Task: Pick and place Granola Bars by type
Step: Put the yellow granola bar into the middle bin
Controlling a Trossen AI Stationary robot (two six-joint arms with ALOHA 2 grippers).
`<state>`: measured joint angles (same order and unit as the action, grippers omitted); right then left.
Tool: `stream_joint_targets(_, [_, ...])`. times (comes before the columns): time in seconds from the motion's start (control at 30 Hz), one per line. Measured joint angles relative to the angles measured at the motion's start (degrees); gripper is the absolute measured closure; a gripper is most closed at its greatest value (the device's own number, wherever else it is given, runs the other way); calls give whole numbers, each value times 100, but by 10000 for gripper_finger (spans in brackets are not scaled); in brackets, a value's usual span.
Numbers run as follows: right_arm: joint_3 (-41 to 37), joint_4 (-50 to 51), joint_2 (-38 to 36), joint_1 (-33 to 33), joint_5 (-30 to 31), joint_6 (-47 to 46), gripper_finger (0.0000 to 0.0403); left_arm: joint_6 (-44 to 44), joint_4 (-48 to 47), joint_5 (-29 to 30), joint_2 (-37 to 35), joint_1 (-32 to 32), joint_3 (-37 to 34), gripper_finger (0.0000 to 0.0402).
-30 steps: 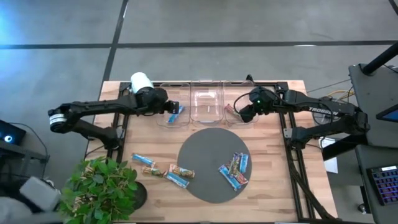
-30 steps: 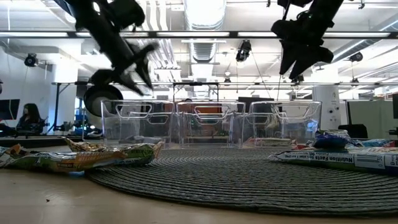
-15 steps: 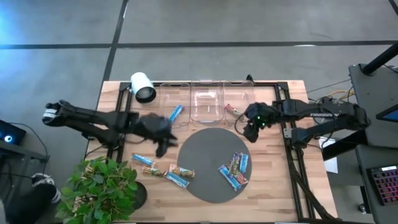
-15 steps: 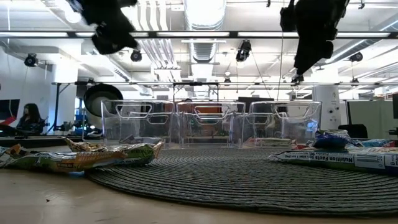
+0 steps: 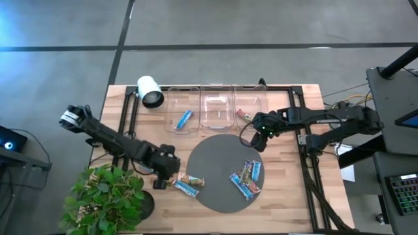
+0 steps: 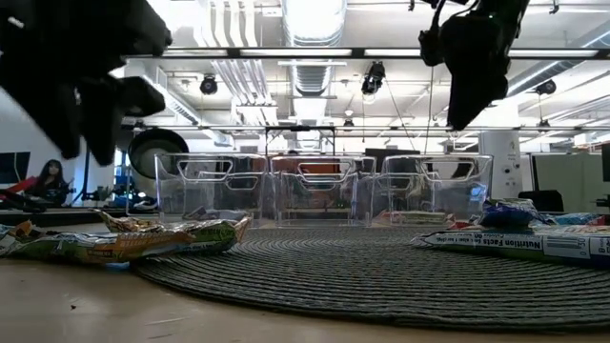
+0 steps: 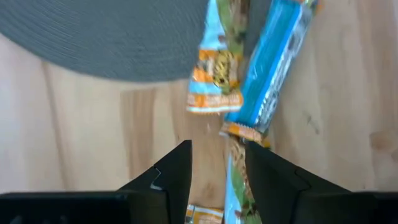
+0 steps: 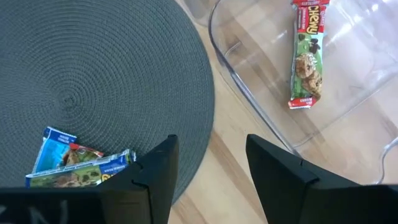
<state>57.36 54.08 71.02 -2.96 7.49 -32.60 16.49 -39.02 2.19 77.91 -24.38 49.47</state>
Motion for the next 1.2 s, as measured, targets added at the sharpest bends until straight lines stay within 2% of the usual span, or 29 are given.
stream_joint_targets(0.17, [0, 0, 9, 0, 0, -35, 225, -8, -344, 44, 410, -509, 0, 271])
stream_joint_targets(0.37, [0, 1, -3, 0, 1, -68, 225, 119, -567, 429, 731, -1012, 22, 270])
stream_joint_targets(0.6, [-15, -11, 0, -4, 31, -68, 225, 350, -318, 475, 840, -1032, 9, 270])
stream_joint_targets(0.67, [-15, -14, 0, -4, 42, -68, 225, 381, -229, 334, 906, -1032, 13, 270])
stream_joint_targets(0.87, [-15, -21, -2, -4, 42, -87, 225, 610, -529, 298, 900, -1027, 98, 270])
stream_joint_targets(1.2, [-15, -30, -2, -4, 168, -79, 225, 991, -896, 227, 723, -997, 699, 270])
